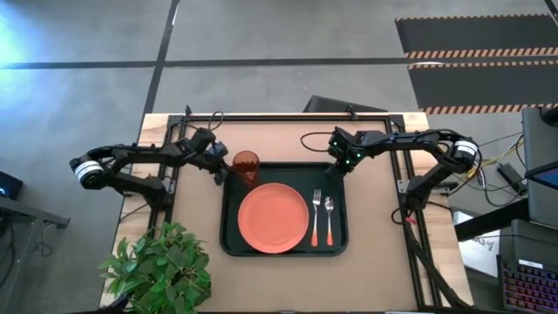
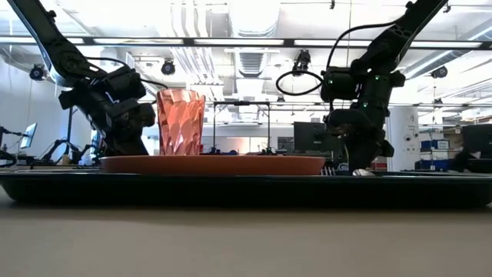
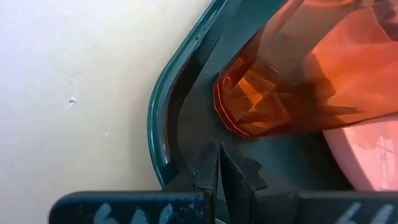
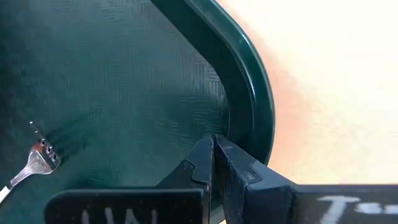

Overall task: Pick and place plate/cup/fork/spoon on tray
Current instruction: Adjust the black table tray

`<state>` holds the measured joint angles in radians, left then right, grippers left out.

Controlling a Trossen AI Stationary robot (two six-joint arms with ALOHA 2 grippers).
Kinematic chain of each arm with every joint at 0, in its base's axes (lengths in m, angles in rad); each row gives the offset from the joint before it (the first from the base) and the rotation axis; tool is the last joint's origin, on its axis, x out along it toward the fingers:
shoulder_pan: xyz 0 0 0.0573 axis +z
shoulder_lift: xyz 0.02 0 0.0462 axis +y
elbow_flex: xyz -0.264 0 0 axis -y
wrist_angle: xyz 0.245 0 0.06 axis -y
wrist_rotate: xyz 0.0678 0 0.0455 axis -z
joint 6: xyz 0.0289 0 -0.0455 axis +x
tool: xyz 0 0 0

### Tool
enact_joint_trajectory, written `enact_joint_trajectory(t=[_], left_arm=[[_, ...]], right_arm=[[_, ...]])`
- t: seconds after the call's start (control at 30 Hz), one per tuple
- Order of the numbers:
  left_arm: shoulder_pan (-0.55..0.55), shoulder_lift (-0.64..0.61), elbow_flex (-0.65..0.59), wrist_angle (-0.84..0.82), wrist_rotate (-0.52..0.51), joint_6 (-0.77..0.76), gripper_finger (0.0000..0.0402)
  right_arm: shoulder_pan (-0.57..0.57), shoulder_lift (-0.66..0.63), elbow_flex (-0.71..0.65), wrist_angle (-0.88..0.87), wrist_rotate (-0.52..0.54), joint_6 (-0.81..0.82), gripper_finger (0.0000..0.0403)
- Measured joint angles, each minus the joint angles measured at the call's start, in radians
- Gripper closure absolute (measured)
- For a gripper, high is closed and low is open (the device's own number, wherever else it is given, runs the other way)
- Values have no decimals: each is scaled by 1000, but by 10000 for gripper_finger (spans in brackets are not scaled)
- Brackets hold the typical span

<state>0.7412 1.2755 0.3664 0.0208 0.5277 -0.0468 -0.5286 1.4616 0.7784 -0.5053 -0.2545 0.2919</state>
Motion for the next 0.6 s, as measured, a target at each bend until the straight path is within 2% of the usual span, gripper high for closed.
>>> enact_joint_trajectory(t=[0.6], left_arm=[[-16, 0, 0, 8, 2, -1, 402]], right_arm=[[-13, 0, -1, 5, 1, -23, 394]])
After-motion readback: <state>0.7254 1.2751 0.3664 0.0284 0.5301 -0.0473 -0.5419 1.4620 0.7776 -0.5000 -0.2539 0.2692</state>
